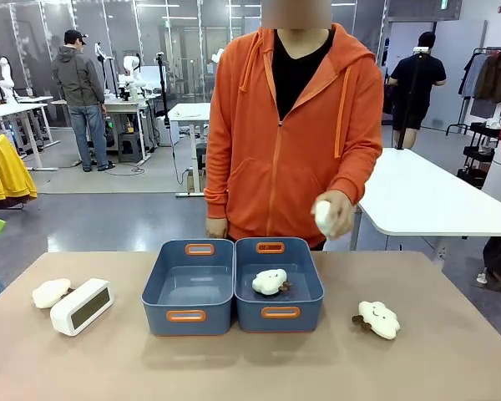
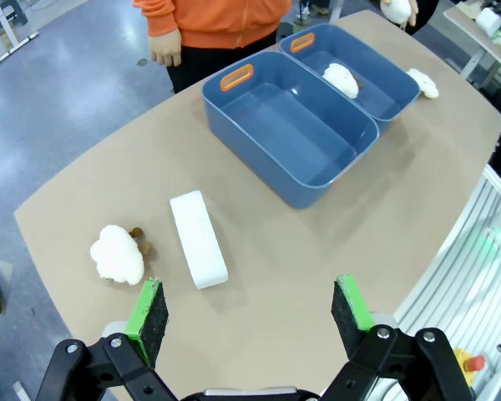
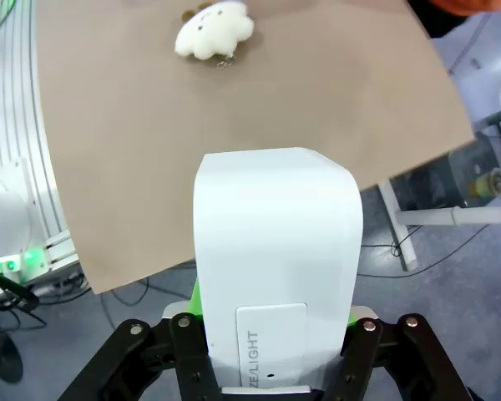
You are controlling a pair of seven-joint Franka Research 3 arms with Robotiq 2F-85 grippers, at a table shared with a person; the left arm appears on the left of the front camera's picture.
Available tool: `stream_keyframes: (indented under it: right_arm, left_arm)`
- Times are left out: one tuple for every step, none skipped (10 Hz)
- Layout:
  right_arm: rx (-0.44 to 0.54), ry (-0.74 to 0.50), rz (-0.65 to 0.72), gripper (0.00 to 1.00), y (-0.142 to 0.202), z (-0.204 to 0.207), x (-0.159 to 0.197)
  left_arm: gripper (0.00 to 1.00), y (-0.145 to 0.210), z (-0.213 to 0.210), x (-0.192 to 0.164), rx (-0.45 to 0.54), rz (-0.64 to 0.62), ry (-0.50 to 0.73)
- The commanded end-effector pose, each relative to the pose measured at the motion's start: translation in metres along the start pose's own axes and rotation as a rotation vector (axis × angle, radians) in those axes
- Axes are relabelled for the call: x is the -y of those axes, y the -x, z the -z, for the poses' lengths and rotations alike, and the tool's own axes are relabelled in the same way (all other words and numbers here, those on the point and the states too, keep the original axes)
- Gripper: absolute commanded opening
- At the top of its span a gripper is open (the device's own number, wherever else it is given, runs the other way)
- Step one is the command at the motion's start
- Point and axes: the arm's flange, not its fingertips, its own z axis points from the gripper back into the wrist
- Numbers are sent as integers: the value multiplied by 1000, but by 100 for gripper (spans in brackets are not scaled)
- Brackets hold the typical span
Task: Sort the digital clocks into the basket.
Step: Pick up the Digital clock from the table and place it into the empty Plastic storage basket.
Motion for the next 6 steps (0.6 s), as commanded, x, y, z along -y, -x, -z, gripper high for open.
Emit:
stream_keyframes:
  right_arm:
    - [61, 32, -4, 0, -3, 6, 0]
    - [73, 52, 4, 0, 2, 2, -3]
    - [75, 65, 6, 0, 5, 0, -5]
    - [83, 71, 12, 0, 7, 0, -7]
    - [85, 74, 13, 0, 6, 1, -8]
    - [90, 74, 12, 0, 5, 1, -12]
  left_arm:
    - [100, 1, -2, -1, -8, 20, 10]
    - [100, 1, -2, -1, -8, 20, 10]
    - [100, 1, -2, -1, -8, 20, 10]
    - [100, 1, -2, -1, -8, 20, 10]
    - [100, 1, -2, -1, -8, 20, 10]
    - [100, 1, -2, -1, -8, 20, 10]
